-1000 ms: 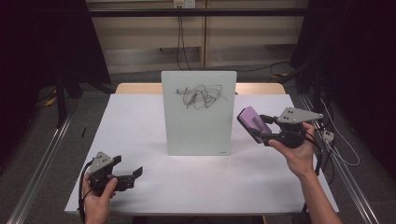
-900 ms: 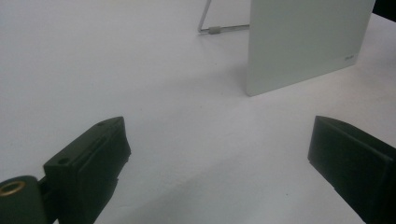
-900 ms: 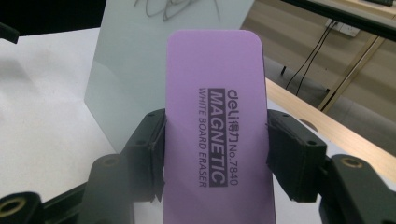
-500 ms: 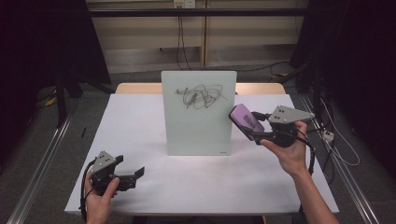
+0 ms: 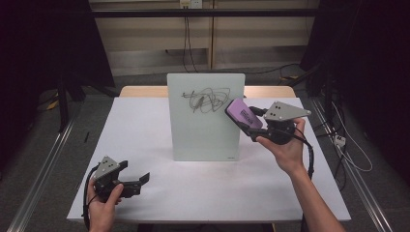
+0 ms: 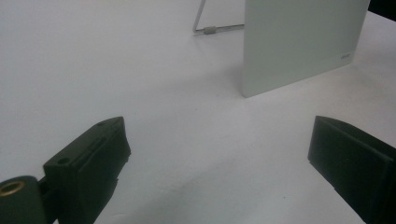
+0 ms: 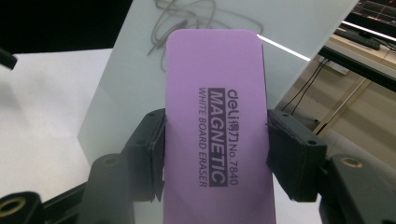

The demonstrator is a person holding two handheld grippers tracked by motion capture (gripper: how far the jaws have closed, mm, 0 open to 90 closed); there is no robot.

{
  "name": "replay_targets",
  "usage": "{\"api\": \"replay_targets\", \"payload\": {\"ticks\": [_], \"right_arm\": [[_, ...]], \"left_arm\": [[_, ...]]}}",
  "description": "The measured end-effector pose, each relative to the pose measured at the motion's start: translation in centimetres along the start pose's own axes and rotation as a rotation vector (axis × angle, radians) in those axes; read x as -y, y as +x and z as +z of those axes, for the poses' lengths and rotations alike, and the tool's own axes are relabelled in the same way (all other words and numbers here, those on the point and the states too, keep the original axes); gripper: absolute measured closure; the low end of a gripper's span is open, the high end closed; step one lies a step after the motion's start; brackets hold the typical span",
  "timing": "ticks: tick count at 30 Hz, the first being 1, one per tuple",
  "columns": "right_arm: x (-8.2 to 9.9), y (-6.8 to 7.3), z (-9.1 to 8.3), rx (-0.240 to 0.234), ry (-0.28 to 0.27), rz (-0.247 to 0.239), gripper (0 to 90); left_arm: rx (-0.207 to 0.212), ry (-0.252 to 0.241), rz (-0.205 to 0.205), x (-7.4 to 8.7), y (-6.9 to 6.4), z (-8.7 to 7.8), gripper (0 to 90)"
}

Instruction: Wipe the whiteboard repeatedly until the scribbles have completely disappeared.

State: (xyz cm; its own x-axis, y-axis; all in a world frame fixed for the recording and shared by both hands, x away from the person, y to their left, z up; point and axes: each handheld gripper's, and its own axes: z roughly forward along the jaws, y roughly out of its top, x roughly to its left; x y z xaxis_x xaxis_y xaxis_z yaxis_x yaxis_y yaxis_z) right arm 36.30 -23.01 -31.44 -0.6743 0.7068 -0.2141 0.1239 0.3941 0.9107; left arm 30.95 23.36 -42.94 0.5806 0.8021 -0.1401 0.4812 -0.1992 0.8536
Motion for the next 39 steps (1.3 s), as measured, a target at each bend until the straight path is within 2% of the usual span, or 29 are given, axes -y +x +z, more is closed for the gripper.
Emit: {"api": "replay_targets", "payload": {"ticks": [3,8,15,27,39], "right_arm": [[-0.2,-0.2,0.2,0.010,-0.012,0.010,41.4],[-0.9,-0.3,0.6,0.016,-0.021,0.014,41.4],[-2.3,-0.5,1.2,0.019,-0.020,-0.014,41.4],[-4.6,-1.1,1.9,0.056,-0.019,-0.066,41.4],[-4.9,-1.6,2.9,0.072,0.001,-0.098,41.4]], "left_arm": [[0.001,-0.008,-0.008,0.0,-0.1,0.1,5.1],[0.008,0.000,0.001,-0.2,-0.1,0.3,5.1],[0.013,-0.005,0.002,-0.2,0.0,0.4,5.1],[0.011,0.001,0.002,-0.2,0.1,0.2,5.1],[0.009,0.003,-0.004,-0.1,0.1,0.3,5.1]]}}
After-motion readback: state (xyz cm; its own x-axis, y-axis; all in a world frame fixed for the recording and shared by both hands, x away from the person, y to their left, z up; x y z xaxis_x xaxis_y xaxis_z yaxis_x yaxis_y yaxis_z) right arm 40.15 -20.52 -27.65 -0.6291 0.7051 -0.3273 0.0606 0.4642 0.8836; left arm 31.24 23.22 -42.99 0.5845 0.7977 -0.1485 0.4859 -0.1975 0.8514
